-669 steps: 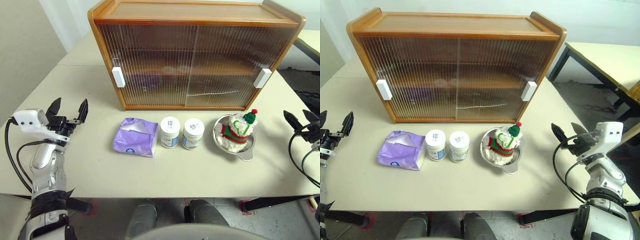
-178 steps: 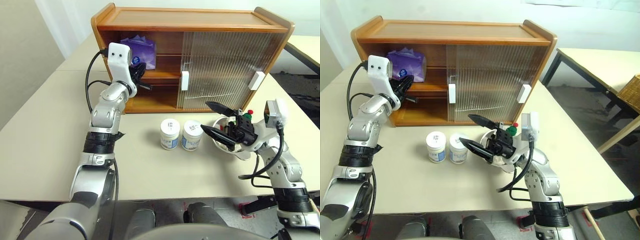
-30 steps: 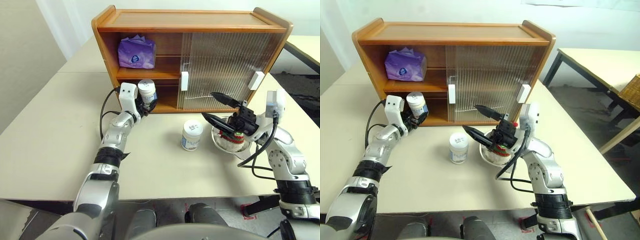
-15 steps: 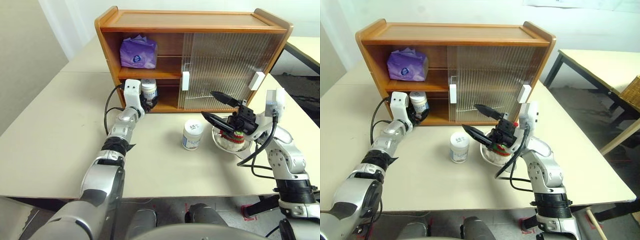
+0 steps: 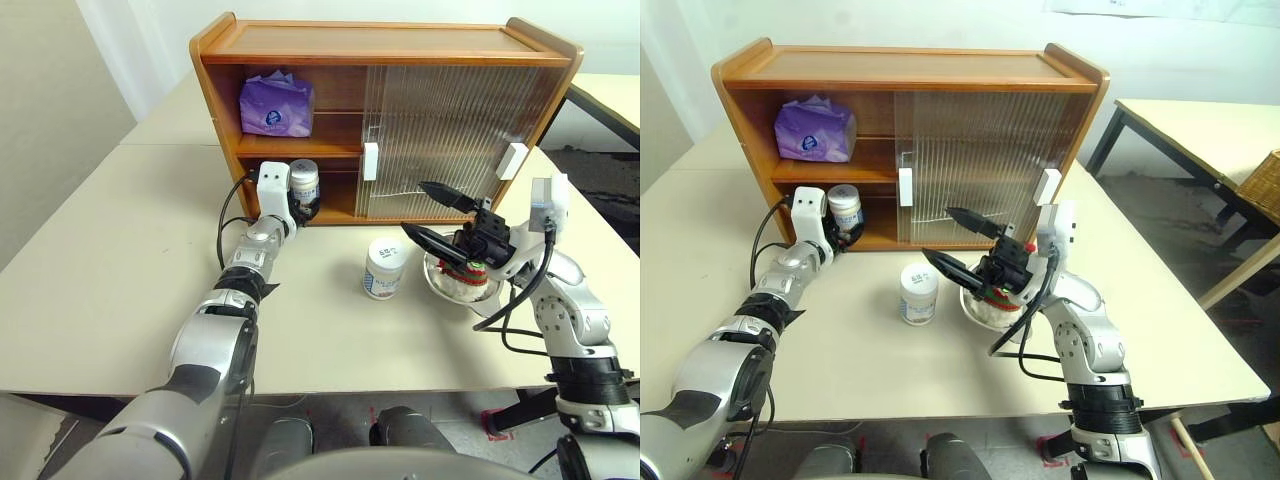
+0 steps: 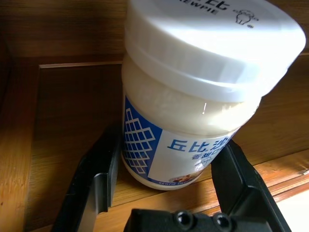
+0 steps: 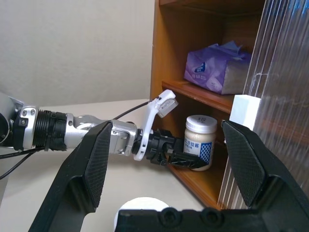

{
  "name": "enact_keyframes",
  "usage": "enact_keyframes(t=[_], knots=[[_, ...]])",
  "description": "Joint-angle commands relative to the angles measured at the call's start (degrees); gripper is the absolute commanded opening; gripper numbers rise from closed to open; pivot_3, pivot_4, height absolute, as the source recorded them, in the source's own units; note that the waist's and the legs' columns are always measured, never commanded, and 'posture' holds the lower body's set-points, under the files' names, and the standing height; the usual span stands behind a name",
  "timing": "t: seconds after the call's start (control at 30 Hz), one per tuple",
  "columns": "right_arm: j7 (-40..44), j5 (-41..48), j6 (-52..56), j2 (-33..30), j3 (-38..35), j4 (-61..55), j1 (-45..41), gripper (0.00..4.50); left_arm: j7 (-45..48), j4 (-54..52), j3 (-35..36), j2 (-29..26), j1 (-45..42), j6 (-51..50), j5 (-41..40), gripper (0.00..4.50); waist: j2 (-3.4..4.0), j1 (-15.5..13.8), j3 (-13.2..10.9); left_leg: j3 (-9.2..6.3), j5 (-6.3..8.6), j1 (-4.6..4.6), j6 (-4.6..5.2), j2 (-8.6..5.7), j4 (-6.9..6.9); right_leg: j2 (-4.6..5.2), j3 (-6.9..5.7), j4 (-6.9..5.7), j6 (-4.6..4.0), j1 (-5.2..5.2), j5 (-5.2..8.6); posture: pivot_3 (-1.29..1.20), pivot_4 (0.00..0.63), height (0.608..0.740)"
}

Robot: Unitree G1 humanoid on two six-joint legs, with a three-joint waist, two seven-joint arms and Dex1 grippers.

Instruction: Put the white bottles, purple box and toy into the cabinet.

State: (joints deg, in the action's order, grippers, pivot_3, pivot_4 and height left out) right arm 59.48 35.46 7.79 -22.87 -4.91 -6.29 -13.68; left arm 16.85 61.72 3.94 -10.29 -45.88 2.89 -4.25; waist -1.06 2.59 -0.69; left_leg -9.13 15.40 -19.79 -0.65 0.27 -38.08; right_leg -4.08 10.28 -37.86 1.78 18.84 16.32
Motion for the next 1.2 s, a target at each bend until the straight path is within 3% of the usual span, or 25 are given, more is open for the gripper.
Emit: enact_keyframes(t=[0.03, 0.07, 0.13, 0.23, 0.53, 0.63, 0.73, 0.97, 1.07, 1.2], knots=[[0.24, 0.21, 0.52, -0.07, 0.5, -0.14, -0.5, 4.5, -0.59, 1.27, 0.79, -1.03, -1.64, 1.01, 0.41, 3.05, 0.0, 0.0, 0.0, 0.0, 0.0, 0.0, 0.0, 0.0, 0.0, 0.0, 0.0, 0.0, 0.0, 0.0, 0.0, -0.07, 0.0, 0.74], [0.28, 0.22, 0.53, -0.06, 0.5, -0.11, -0.53, 4.5, -0.64, 1.38, 0.8, -1.03, -1.7, 1.09, 0.44, 3.05, 0.0, 0.02, 0.0, 0.0, -0.01, 0.0, 0.0, 0.0, 0.0, 0.0, 0.0, 0.0, 0.0, 0.0, 0.0, -0.07, 0.0, 0.74], [0.35, 0.23, 0.53, -0.06, 0.47, -0.05, -0.55, 4.5, -0.72, 1.58, 0.8, -0.98, -1.78, 1.22, 0.48, 3.78, 0.0, 0.04, 0.0, 0.0, -0.01, 0.01, -0.01, 0.0, 0.0, 0.0, 0.0, 0.0, -0.01, 0.0, -0.01, -0.07, 0.0, 0.74], [0.42, 0.2, 0.5, -0.09, 0.44, -0.05, -0.55, 4.5, -0.78, 1.4, 0.72, -0.71, -1.58, 1.35, 0.47, 4.48, 0.0, 0.04, 0.0, 0.0, -0.02, 0.01, -0.01, 0.0, 0.0, 0.0, 0.0, 0.0, -0.01, 0.0, -0.01, -0.07, 0.0, 0.74], [0.53, 0.15, 0.35, -0.07, 0.34, 0.1, -0.79, 4.5, 1.12, -5.05, 0.37, 0.01, 3.07, -2.75, -0.64, 4.48, 0.0, 0.09, 0.0, 0.01, -0.02, 0.01, -0.01, -0.03, 0.01, 0.0, 0.0, 0.0, -0.01, 0.0, 0.0, -0.07, 0.0, 0.74], [0.51, 0.12, 0.27, 0.02, 0.35, 0.02, -0.72, 4.5, 1.46, -12.16, 0.03, -0.09, 7.11, -5.47, -0.89, 4.48, 0.0, 0.18, 0.0, 0.03, -0.01, 0.0, 0.0, -0.04, 0.04, 0.0, 0.0, 0.02, 0.01, 0.0, 0.03, -0.07, 0.0, 0.74], [0.61, 0.04, 0.08, 0.22, 0.47, 0.21, -0.57, 4.5, -4.4, -22.27, 0.97, 0.27, 11.86, -10.18, -0.54, 4.48, 0.0, 0.16, 0.0, 0.03, -0.01, -0.02, 0.0, -0.08, 0.08, 0.0, 0.01, 0.03, 0.04, 0.02, 0.08, -0.06, 0.0, 0.74], [0.83, -0.08, 0.06, 0.61, 0.96, 0.49, -0.49, 4.5, -4.32, -39.7, -1.08, -0.72, 18.54, -18.61, 0.07, 4.48, -0.01, -0.06, 0.0, 0.03, 0.0, -0.03, 0.01, -0.11, 0.1, 0.0, 0.01, 0.1, 0.0, 0.01, 0.11, -0.06, 0.0, 0.74], [0.82, -0.06, 0.03, 0.57, 1.02, 0.51, -0.48, 4.5, -5.5, -43.01, 0.36, -0.73, 19.75, -20.74, -0.61, 3.95, -0.01, -0.14, 0.0, 0.03, 0.0, -0.02, 0.0, -0.1, 0.11, 0.01, 0.01, 0.1, -0.04, 0.01, 0.1, -0.06, 0.0, 0.74], [0.81, -0.07, 0.01, 0.5, 1.05, 0.46, -0.14, 4.5, -5.2, -45.86, 0.53, -0.96, 21.09, -22.28, -1.0, 2.77, -0.01, -0.21, 0.0, 0.02, 0.01, -0.01, 0.0, -0.08, 0.11, 0.02, 0.02, 0.1, -0.12, 0.01, 0.07, -0.06, 0.0, 0.74]])
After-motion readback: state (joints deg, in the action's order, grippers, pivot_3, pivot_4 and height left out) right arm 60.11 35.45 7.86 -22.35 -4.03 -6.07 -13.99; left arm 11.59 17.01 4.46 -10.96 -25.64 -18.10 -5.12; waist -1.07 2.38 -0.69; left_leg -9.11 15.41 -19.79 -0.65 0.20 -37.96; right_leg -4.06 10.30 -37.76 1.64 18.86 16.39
